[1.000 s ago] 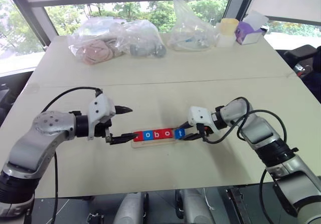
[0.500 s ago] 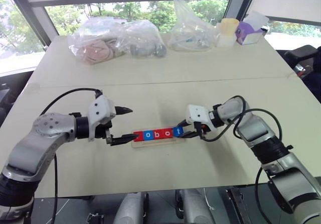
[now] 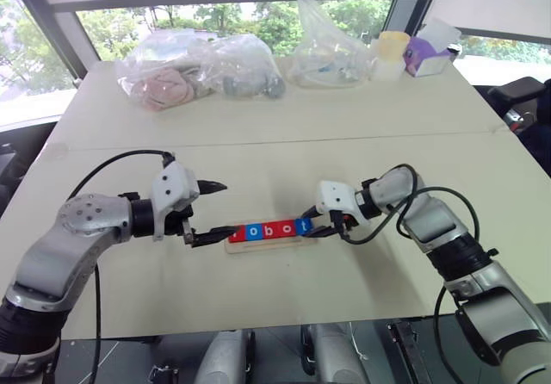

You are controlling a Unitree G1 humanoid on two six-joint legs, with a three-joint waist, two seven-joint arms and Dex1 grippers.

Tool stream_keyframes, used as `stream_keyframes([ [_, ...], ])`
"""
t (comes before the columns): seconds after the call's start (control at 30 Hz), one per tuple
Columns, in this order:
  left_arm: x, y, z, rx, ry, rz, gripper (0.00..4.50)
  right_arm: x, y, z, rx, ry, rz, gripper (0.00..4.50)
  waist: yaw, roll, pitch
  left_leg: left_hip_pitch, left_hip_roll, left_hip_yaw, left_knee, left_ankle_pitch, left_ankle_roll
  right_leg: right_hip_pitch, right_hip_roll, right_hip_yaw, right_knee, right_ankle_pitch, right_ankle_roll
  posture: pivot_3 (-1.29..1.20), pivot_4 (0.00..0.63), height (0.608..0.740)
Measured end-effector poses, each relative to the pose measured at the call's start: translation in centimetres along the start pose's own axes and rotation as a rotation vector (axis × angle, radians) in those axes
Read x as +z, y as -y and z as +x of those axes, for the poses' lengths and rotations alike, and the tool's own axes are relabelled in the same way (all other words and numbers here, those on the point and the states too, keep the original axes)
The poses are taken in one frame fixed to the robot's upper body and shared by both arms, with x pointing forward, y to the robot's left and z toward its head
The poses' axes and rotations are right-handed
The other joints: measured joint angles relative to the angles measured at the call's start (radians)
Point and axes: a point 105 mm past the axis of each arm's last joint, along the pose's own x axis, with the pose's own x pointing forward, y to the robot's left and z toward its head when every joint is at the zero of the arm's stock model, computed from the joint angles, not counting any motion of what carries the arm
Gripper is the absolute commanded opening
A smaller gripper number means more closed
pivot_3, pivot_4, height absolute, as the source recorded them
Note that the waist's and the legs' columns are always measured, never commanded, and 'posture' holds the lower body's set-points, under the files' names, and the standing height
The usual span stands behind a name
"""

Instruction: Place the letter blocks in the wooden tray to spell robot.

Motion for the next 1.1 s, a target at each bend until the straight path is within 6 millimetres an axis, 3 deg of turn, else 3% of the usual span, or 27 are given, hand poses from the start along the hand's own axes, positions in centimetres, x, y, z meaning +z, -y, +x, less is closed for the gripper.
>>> stream_keyframes([
  [0.13,0.1,-0.1,0.1,0.006,0.006,-0.001,4.5,0.0,0.0,0.1,0.001,0.002,0.002,1.15,-0.001,0.0,0.0,0.0,0.0,0.0,0.0,0.0,0.0,0.0,0.0,0.0,0.0,0.0,0.0,0.0,0.15,0.725],
  [0.27,0.2,-0.2,0.1,0.014,0.011,0.0,4.5,0.0,0.1,0.1,-0.001,0.0,0.011,3.07,-0.001,0.0,0.0,0.0,0.0,0.0,0.0,0.0,0.0,0.0,0.0,0.0,0.0,0.0,0.0,0.0,0.15,0.725],
  [0.33,0.2,-0.2,0.1,0.016,0.012,0.001,4.5,0.0,0.2,0.1,-0.002,-0.002,0.014,4.25,0.0,0.0,0.0,0.0,0.0,0.0,0.0,0.0,0.0,0.0,0.0,0.0,0.0,0.0,0.0,0.0,0.15,0.725],
  [0.37,0.2,-0.2,0.1,0.017,0.012,0.001,4.5,0.0,0.2,0.1,-0.002,-0.002,0.014,4.48,0.0,0.0,0.0,0.0,0.0,0.0,0.0,0.0,0.0,0.0,0.0,0.0,0.0,0.0,0.0,0.0,0.15,0.725],
  [0.77,0.4,-0.3,0.2,0.023,0.021,0.004,4.5,0.9,1.0,-0.5,-0.041,0.028,0.035,4.48,0.0,0.0,0.0,0.0,0.0,0.0,0.0,0.0,0.0,0.0,0.0,0.0,0.0,0.0,0.0,0.0,0.15,0.725],
  [0.93,0.7,-0.3,0.5,0.015,0.034,0.011,4.5,2.4,4.7,-1.9,-0.228,0.119,0.071,4.48,-0.002,0.0,0.0,0.0,0.0,0.0,0.0,0.001,-0.001,0.0,0.0,0.0,0.001,0.0,0.0,0.0,0.15,0.725],
  [1.1,0.8,-0.3,0.5,0.013,0.035,0.014,4.5,0.7,6.6,-1.7,-0.363,0.088,0.065,4.48,-0.001,0.0,0.0,0.0,0.0,0.0,0.0,0.001,-0.001,0.0,0.0,0.0,0.001,0.0,0.0,0.0,0.15,0.725],
])
